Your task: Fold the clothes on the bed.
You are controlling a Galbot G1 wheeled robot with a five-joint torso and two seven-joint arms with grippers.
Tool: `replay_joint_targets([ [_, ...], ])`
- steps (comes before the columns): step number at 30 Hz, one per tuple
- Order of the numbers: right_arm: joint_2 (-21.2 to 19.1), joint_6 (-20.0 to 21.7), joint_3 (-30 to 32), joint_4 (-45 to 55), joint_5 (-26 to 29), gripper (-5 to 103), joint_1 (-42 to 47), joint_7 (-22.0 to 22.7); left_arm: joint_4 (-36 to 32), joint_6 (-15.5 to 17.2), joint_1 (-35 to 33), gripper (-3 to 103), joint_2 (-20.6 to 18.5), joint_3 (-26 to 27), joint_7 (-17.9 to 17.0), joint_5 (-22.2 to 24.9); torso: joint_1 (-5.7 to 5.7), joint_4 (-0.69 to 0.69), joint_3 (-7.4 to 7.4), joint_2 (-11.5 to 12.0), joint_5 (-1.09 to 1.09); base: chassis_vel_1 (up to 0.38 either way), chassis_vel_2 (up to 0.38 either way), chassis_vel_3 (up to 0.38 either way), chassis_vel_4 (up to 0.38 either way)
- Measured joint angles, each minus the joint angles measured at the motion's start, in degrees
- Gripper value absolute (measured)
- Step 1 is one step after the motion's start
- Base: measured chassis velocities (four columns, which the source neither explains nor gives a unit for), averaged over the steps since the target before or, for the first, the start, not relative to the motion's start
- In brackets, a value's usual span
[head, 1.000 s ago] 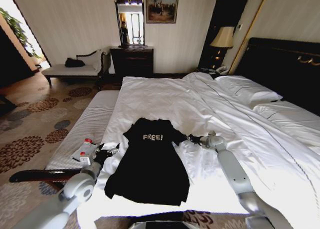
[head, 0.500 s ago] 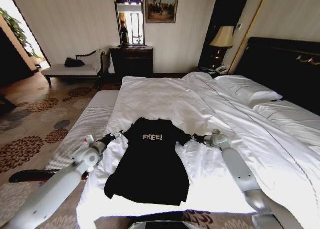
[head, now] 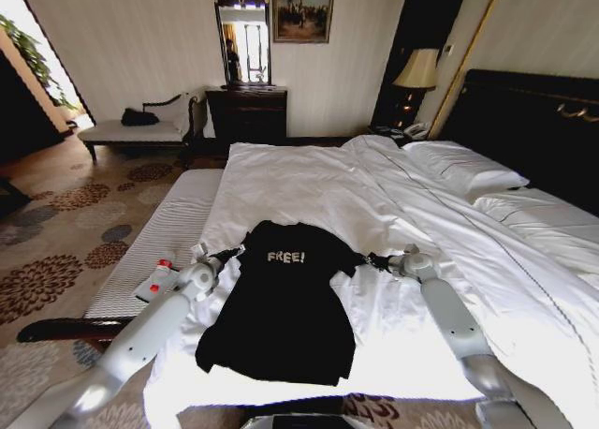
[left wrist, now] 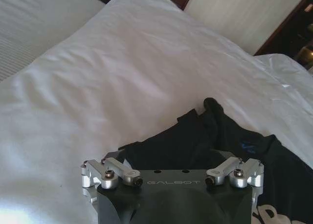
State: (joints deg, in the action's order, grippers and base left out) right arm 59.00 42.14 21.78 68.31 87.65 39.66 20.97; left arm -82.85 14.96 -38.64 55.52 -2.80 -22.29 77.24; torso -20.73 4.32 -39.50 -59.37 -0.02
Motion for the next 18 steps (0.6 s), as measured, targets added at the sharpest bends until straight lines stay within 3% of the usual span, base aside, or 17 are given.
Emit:
replay_joint_targets([
  [18,-0.37,0.0,0.44,0.29,-0.57,1,0.44,-0.03,5.12,0.19,1.23,90,2.65,0.48,-1.06,-0.49,0.0,0.02,0.0,0.0,0.0,0.0,0.0,0.0,0.0],
])
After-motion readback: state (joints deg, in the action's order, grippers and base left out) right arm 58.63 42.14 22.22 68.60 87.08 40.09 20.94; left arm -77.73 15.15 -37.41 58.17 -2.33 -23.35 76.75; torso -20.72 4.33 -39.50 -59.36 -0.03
